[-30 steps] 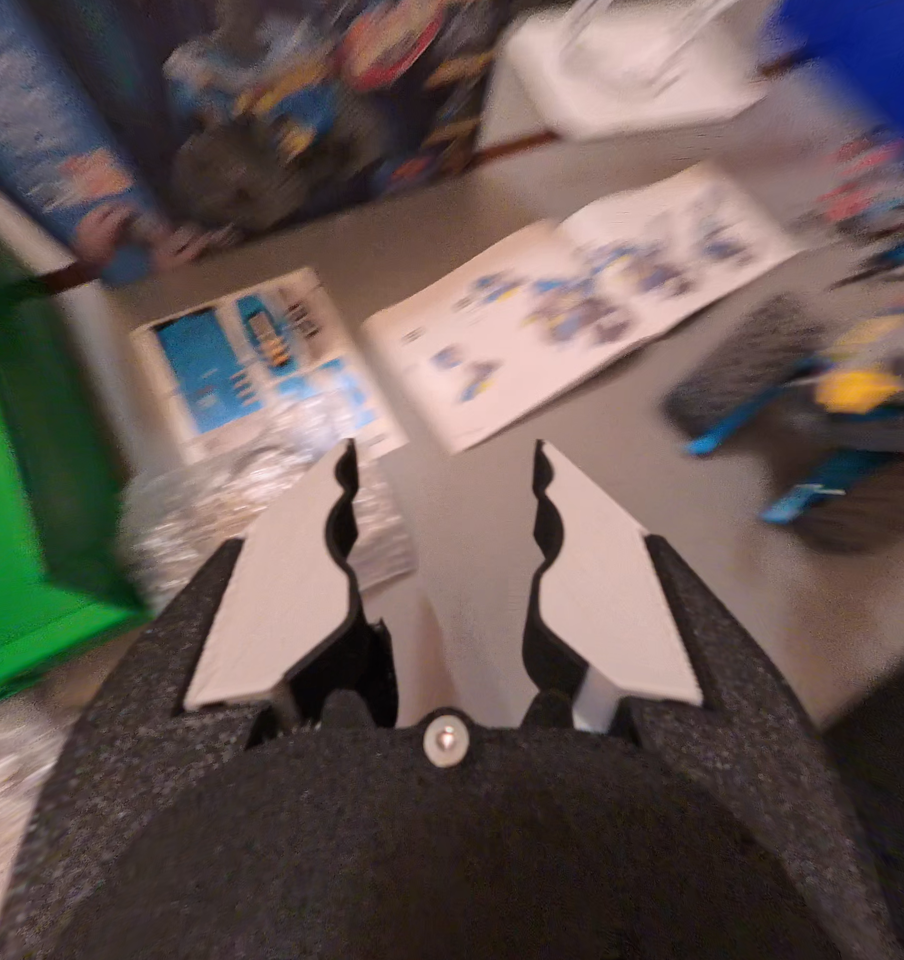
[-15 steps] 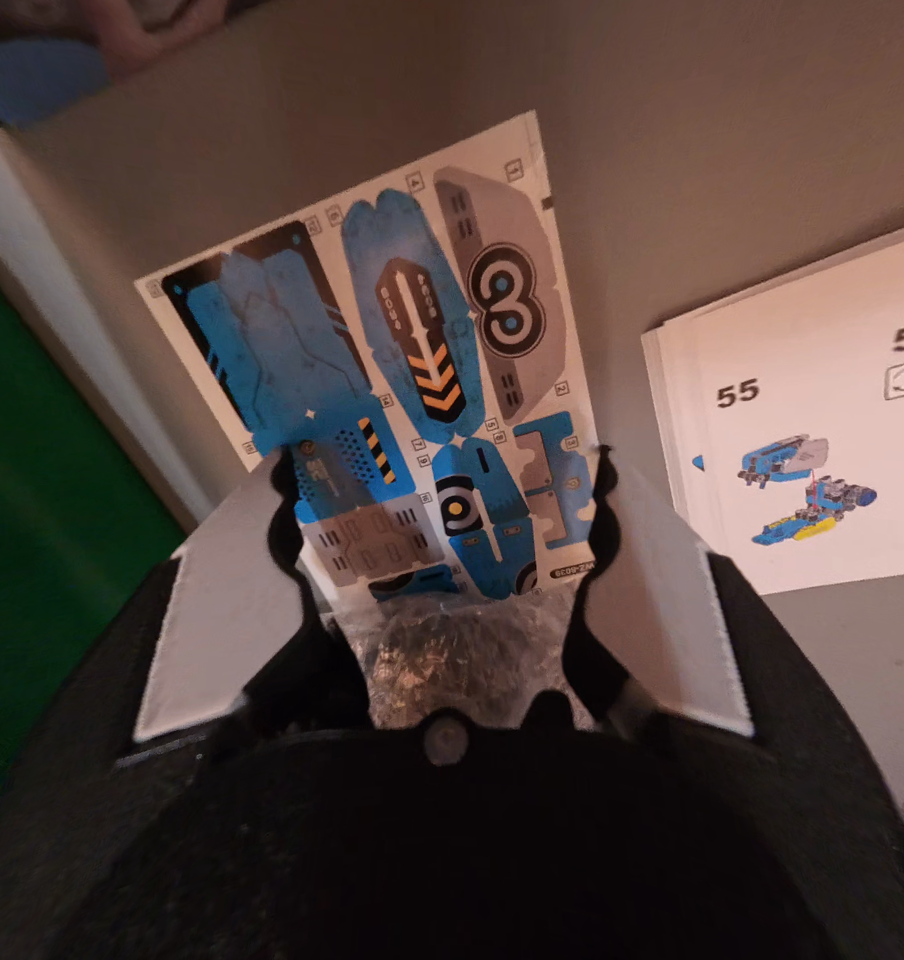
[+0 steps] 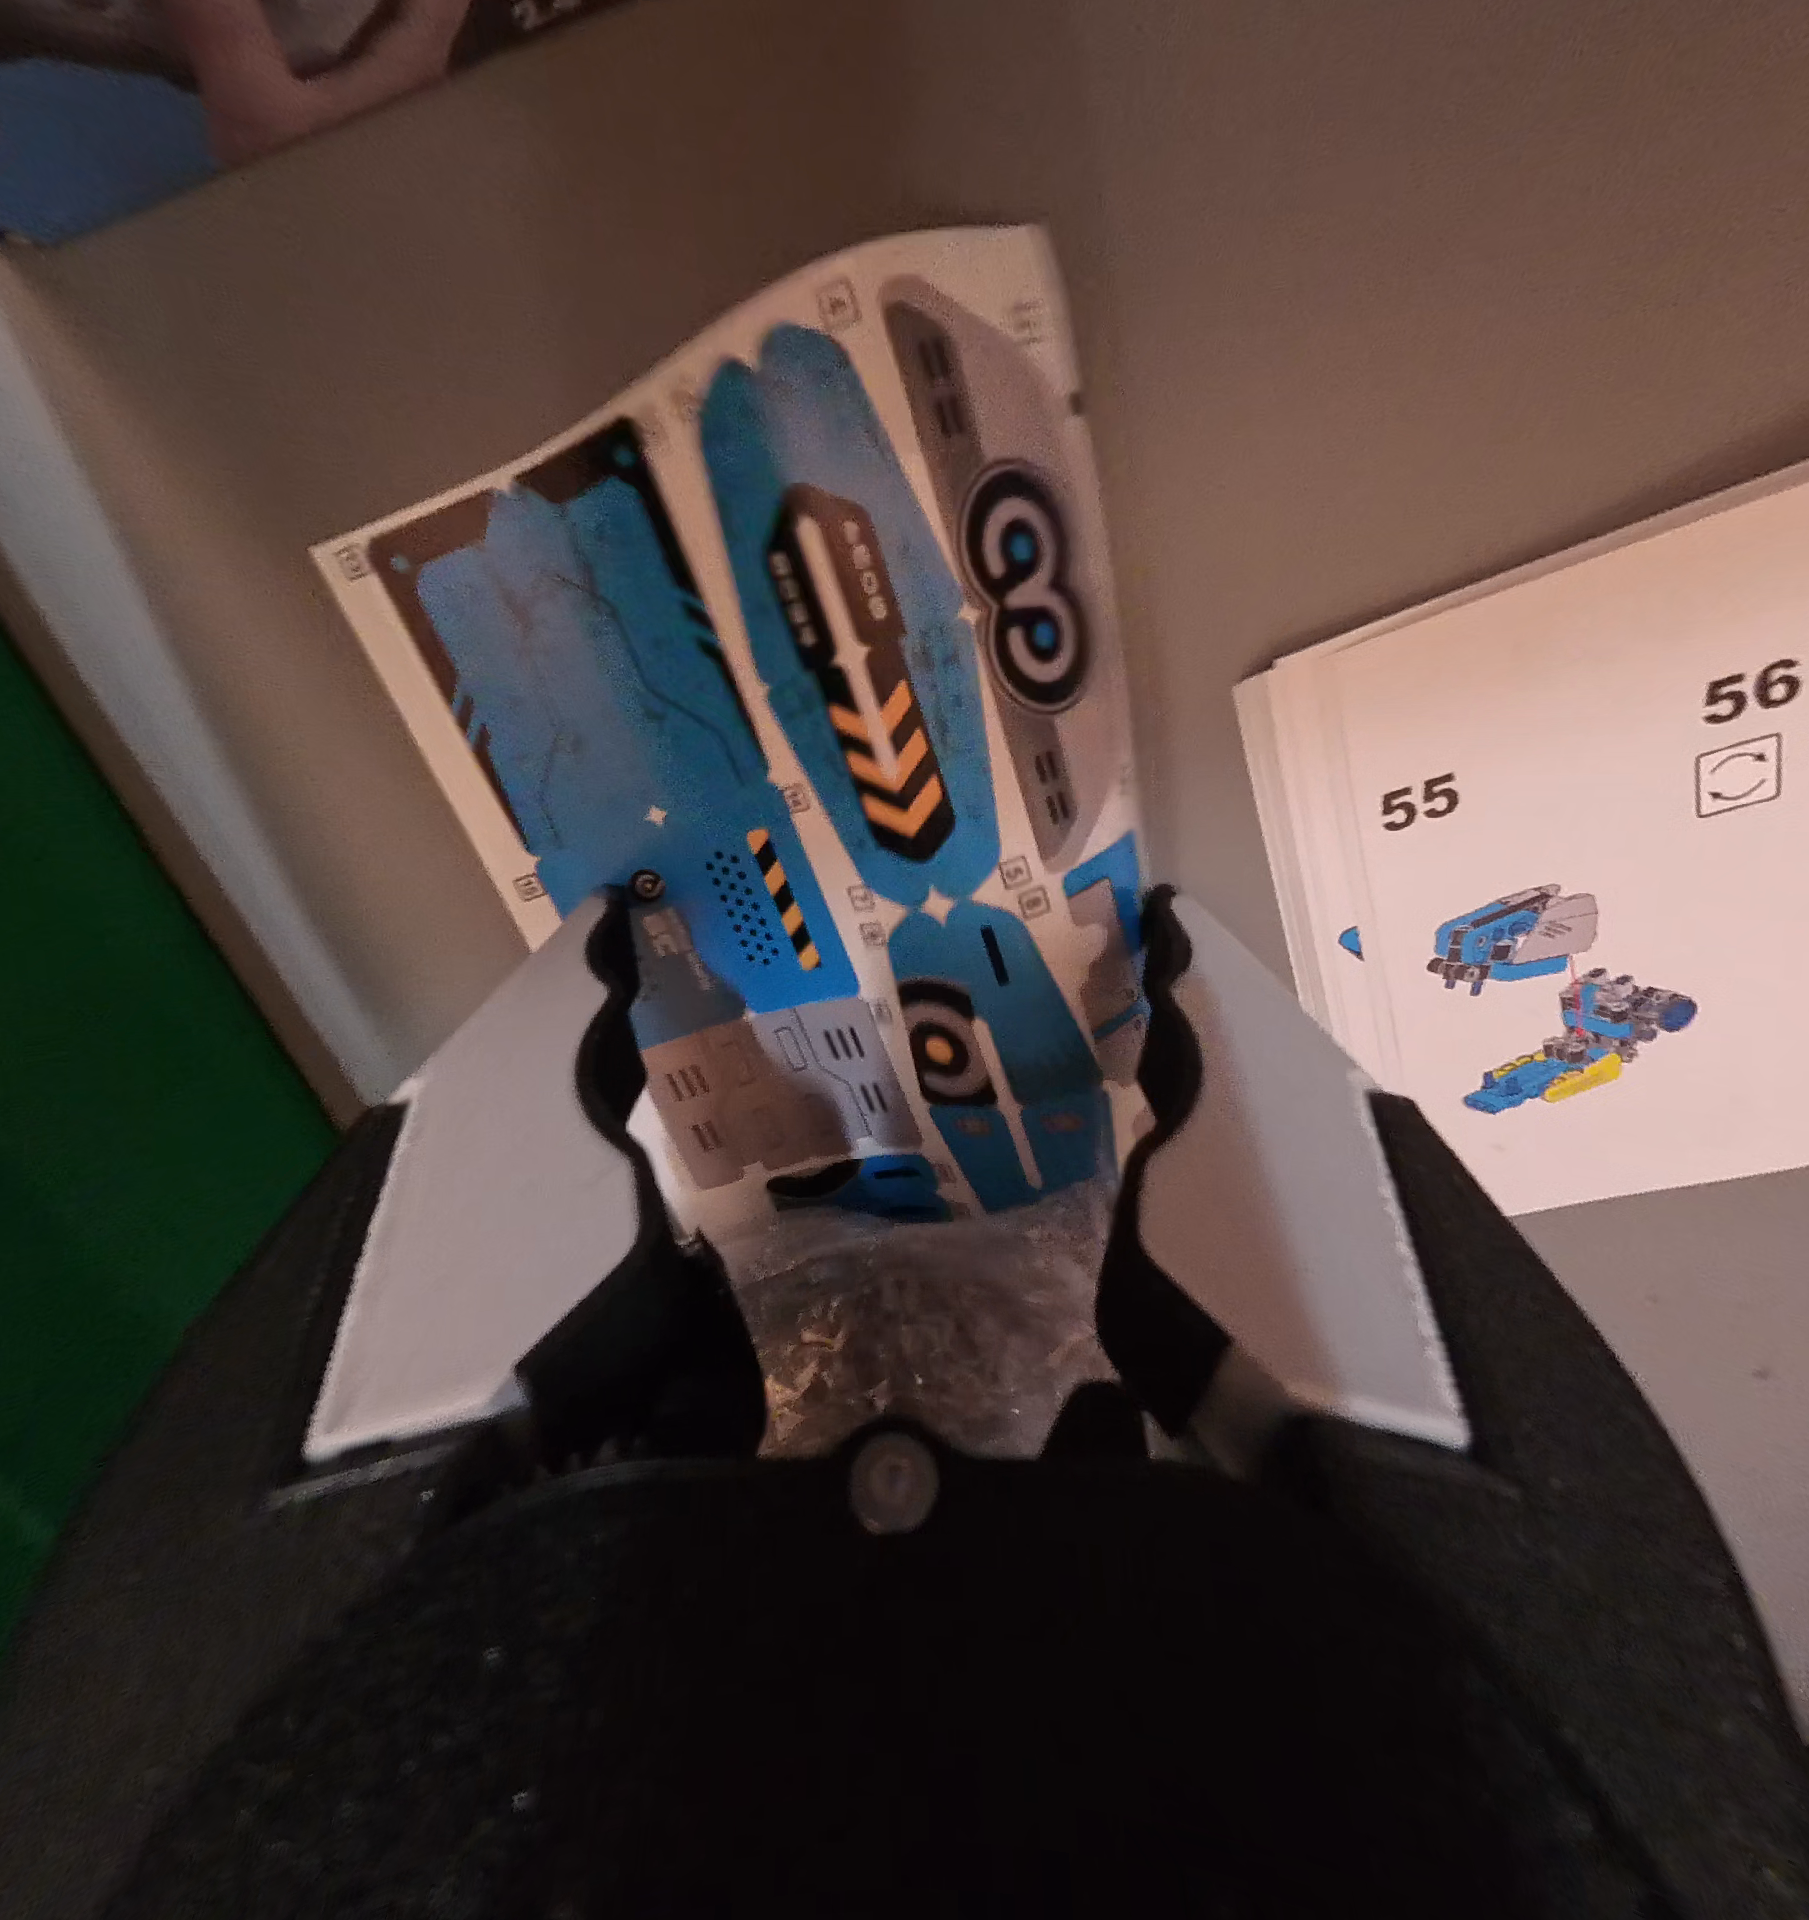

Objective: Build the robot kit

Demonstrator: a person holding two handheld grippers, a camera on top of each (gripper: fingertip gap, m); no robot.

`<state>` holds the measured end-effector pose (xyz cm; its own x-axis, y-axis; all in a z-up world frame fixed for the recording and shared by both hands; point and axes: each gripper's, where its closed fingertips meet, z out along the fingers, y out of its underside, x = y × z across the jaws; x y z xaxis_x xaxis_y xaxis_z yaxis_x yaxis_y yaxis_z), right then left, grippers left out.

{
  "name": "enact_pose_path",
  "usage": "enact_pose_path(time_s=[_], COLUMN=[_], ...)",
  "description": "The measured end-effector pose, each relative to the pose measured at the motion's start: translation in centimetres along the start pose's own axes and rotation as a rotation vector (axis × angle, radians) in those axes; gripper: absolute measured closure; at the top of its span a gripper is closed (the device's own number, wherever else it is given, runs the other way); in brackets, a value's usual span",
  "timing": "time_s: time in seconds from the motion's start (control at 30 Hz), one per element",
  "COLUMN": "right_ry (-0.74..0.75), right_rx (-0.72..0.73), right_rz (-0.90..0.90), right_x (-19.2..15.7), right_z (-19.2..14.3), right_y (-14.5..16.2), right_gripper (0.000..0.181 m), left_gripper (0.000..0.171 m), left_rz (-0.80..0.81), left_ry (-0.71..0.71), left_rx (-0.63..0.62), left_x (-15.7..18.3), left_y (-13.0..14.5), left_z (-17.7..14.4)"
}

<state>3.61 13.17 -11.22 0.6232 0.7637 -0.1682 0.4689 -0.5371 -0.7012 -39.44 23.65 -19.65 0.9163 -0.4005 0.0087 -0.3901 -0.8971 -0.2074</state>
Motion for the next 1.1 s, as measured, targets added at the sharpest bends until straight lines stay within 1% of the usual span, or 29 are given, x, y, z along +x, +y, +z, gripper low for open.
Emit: enact_pose_path(time_s=[0.1,0.17,0.27,0.33,0.4,0.47,0.53,0.57,0.63,0.7,0.73,0.8,0.87,0.93,0.97,1.03,1.07,1.1], right_ry=[-0.044,-0.043,0.009,0.029,0.08,0.135,0.181,0.192,0.203,0.213,0.224,0.25,0.256,0.247,0.24,0.227,0.224,0.227], right_rx=[-0.05,-0.046,-0.018,-0.011,-0.012,-0.018,-0.01,-0.003,0.014,0.029,0.029,0.024,0.026,0.035,0.042,0.047,0.043,0.04], right_rz=[-0.051,-0.067,-0.09,-0.095,-0.119,-0.147,-0.162,-0.163,-0.162,-0.166,-0.164,-0.151,-0.121,-0.077,-0.059,-0.036,-0.028,-0.026], right_x=[-0.2,-0.5,-0.7,-1.1,-1.2,-1.5,-2.1,-2.6,-4.0,-5.2,-5.5,-5.8,-5.9,-6.1,-6.3,-6.6,-6.7,-6.7], right_z=[2.4,2.9,2.4,1.4,0.2,-1.3,-2.8,-3.5,-4.7,-5.5,-5.8,-6.2,-6.3,-6.2,-6.2,-5.9,-5.7,-5.6], right_y=[-0.4,-1.2,-2.4,-2.9,-3.1,-3.4,-3.8,-4.0,-4.4,-4.4,-4.2,-3.6,-3.0,-2.6,-2.5,-2.4,-2.4,-2.4], right_gripper=[0.116,0.118,0.12,0.12,0.12,0.12,0.12,0.12,0.119,0.119,0.119,0.119,0.119,0.118,0.118,0.119,0.118,0.118], left_gripper=[0.089,0.108,0.124,0.126,0.126,0.13,0.134,0.133,0.133,0.133,0.133,0.137,0.136,0.136,0.136,0.135,0.132,0.125], left_rz=[0.035,0.064,0.095,0.093,0.08,0.08,0.088,0.097,0.126,0.148,0.167,0.212,0.207,0.196,0.181,0.152,0.147,0.151], left_ry=[0.008,0.013,0.023,0.025,0.048,0.083,0.106,0.119,0.153,0.225,0.257,0.281,0.272,0.266,0.259,0.259,0.26,0.265], left_rx=[0.002,0.01,0.072,0.145,0.235,0.337,0.44,0.479,0.548,0.6,0.6,0.573,0.509,0.41,0.373,0.313,0.292,0.271], left_x=[0.8,1.3,1.8,1.8,1.9,2.4,3.0,3.5,4.8,6.8,7.9,9.7,10.9,12.2,12.8,14.0,14.6,15.3], left_y=[-0.2,-0.3,-1.1,-1.9,-2.9,-3.7,-3.7,-3.2,-1.0,2.4,4.6,9.3,14.0,18.3,20.0,22.0,22.5,22.8], left_z=[-0.2,-0.3,-1.0,-2.1,-4.2,-7.2,-10.8,-12.7,-16.4,-19.5,-20.4,-21.0,-19.9,-17.5,-16.3,-14.1,-13.3,-12.7])
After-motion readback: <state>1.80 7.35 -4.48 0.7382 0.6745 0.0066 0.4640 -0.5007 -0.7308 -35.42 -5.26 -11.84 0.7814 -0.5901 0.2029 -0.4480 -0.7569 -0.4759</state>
